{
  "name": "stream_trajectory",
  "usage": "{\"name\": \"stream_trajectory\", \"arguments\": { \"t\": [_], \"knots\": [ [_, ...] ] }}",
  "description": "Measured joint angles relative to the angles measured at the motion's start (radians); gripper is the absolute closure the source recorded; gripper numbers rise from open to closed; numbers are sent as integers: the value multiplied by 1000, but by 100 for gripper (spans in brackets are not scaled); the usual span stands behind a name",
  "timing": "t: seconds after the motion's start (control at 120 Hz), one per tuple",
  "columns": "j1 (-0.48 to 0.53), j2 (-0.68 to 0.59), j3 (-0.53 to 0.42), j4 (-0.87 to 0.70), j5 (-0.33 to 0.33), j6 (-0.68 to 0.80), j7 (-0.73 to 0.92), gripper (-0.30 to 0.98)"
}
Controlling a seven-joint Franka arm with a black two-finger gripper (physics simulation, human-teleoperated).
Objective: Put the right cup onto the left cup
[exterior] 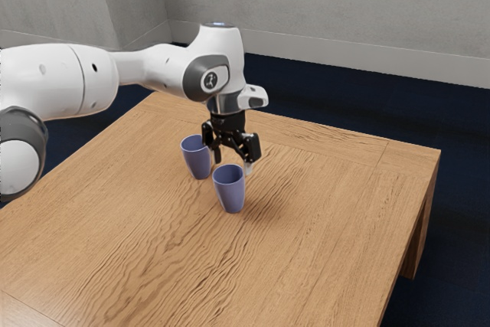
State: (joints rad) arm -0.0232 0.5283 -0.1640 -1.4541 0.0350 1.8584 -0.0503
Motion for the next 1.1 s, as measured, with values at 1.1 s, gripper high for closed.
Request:
{"name": "stream_trajectory", "arguments": {
  "t": [1.1],
  "knots": [
    [-22,149,10,105,0,-4,5,14]
  ]
}}
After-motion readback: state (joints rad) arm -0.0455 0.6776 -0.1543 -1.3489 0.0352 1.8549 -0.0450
